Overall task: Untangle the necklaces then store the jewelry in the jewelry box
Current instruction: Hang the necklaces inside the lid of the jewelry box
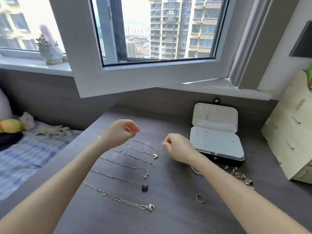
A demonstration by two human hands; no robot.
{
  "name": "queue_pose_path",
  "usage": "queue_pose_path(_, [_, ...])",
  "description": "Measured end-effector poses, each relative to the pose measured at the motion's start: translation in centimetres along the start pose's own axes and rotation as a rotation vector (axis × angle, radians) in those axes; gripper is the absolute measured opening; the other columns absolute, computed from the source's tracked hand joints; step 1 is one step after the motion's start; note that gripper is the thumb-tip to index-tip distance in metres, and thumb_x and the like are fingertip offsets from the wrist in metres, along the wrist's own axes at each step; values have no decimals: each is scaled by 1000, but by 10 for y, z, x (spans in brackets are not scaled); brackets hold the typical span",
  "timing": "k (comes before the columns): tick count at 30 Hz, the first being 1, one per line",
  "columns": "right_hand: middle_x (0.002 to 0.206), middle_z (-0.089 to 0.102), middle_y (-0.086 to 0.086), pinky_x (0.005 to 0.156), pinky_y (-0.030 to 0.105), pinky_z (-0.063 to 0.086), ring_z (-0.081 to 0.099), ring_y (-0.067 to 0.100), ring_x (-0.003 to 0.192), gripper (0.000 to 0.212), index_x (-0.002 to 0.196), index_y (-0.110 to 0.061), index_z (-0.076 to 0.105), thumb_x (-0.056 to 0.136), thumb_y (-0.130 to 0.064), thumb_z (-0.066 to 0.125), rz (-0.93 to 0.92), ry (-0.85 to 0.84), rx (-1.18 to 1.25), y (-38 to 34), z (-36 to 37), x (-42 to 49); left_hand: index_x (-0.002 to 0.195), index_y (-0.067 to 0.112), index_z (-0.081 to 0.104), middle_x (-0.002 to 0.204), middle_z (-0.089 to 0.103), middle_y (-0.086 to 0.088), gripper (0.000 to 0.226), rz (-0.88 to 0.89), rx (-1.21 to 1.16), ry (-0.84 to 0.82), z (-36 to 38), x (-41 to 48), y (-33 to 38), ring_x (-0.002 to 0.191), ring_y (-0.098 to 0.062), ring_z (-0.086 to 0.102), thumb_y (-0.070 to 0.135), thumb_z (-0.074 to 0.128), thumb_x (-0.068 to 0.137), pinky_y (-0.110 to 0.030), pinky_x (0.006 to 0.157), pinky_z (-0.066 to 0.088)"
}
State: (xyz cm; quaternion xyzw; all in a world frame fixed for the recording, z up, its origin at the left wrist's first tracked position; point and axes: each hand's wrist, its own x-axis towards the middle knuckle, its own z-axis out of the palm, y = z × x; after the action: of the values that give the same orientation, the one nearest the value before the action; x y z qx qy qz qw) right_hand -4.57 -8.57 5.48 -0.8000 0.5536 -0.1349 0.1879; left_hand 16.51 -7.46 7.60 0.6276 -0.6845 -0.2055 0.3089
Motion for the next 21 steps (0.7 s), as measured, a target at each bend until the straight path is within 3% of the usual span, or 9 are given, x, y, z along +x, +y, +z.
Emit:
queue_pose_path(2, [82,61,0,66,27,37,55,22,81,15,82,-16,57,94,-22,50,19,48,149,-4,-14,4,86,19,68,80,65,13,12,55,-32,-58,7,1,8,72,-1,58,8,62,86,-7,64,43])
queue_pose_path(6, [74,55,-4,61,26,40,49,13,69,14,86,-14,60,93,-24,52,-11,83,296,-12,-41,10,89,17,70,88,68,6,5,180,-72,-87,15,11,33,85,-14,63,15,68,84,-27,79,49])
queue_pose_path(10, [75,53,-2,53,22,34,44,11,62,17,83,-12,60,95,-22,51,-70,88,336,-24,-66,8,82,20,71,76,67,13,7,256,-87,-61,9,19,56,68,-1,59,14,70,83,-28,69,50])
queue_pose_path(16, [84,58,-2,70,26,43,51,13,77,15,88,-13,61,95,-21,51,-116,127,334,-36,-98,2,80,17,71,78,71,-6,5,299,-110,-77,-3,20,80,61,-1,56,13,71,81,-25,63,48])
queue_pose_path(21, [92,66,11,85,40,52,62,27,91,20,89,-7,63,96,-19,49,-137,162,321,-38,-124,-12,82,10,73,69,69,4,2,352,-158,-70,-6,17,103,59,0,58,11,72,81,-18,63,48])
